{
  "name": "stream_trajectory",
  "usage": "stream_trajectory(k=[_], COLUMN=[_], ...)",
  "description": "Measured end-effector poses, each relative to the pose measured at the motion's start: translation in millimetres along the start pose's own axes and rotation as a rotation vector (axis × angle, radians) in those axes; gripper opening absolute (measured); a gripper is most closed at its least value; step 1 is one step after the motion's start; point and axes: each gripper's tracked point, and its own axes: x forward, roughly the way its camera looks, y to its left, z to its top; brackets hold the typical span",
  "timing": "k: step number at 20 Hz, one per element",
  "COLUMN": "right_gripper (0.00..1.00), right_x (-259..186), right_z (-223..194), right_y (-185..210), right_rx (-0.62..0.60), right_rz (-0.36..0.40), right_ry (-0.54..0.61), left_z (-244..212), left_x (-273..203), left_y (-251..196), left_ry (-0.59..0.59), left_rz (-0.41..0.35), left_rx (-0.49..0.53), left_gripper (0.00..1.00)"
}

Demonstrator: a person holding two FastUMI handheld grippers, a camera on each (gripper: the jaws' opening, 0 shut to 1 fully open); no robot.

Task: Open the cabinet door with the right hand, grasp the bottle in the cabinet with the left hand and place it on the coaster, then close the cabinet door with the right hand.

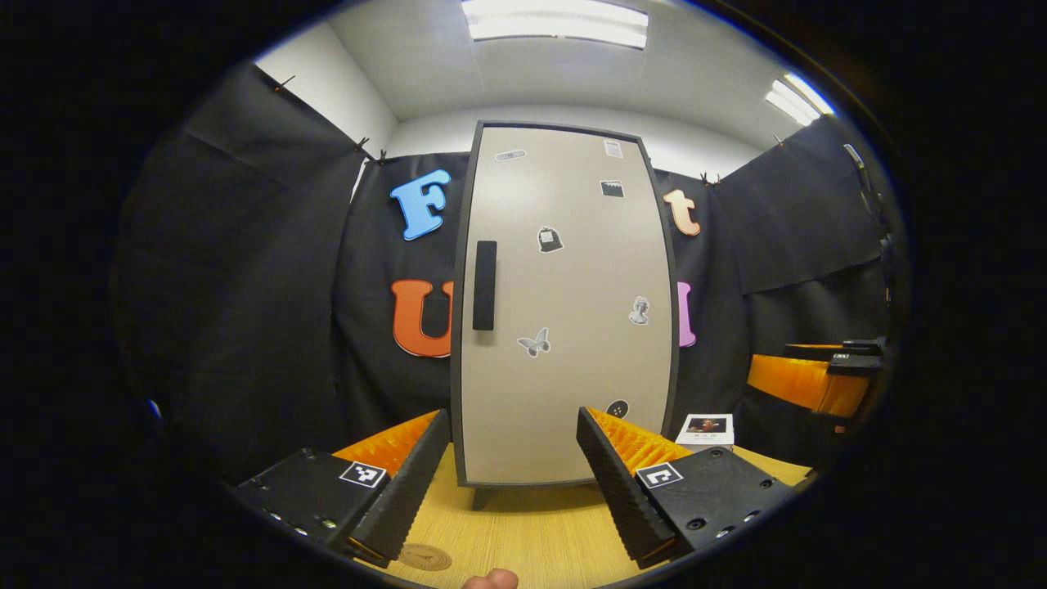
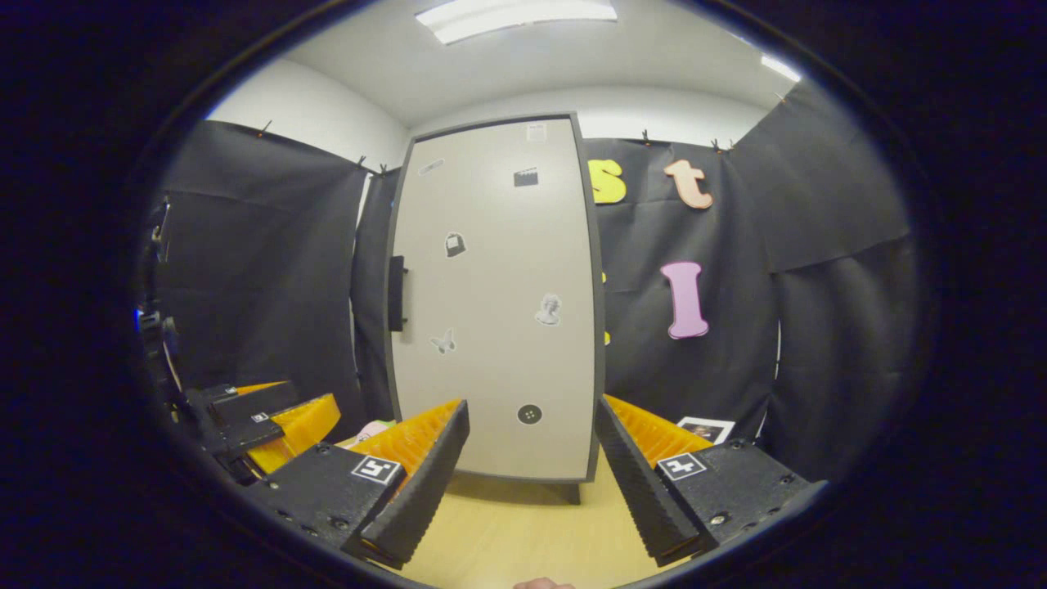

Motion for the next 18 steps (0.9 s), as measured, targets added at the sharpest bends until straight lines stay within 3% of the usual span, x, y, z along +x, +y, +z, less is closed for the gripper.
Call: stream_trajectory(k=[3, 7, 8, 9, 14, 15, 18], right_gripper=[0.99, 0.99, 0.95, 0.99, 0.99, 0.95, 0.99], right_x=[27, 70, 80, 93, 154, 163, 185], right_z=[6, 24, 27, 32, 55, 60, 68], right_y=[20, 50, 55, 62, 107, 117, 147], right_rx=[0.005, 0.026, 0.022, 0.025, 0.01, 0.017, 0.013], right_rz=[0.047, 0.144, 0.155, 0.174, 0.275, 0.295, 0.352], right_ry=[-0.001, 0.011, 0.007, 0.006, 0.004, 0.003, 0.015], left_z=[-1, -4, -3, -4, -9, -10, -7], left_x=[-4, -9, -11, -13, -21, -21, -25], left_y=[3, 5, 5, 6, 12, 12, 17], left_ry=[0.008, 0.008, 0.008, 0.013, 0.038, 0.039, 0.036], left_rz=[0.007, 0.008, 0.008, 0.005, 0.015, 0.014, 0.024], left_rx=[-0.016, -0.012, -0.008, -0.007, -0.018, -0.021, -0.01], left_gripper=[0.95, 0.95, 0.95, 0.95, 0.95, 0.95, 0.95])
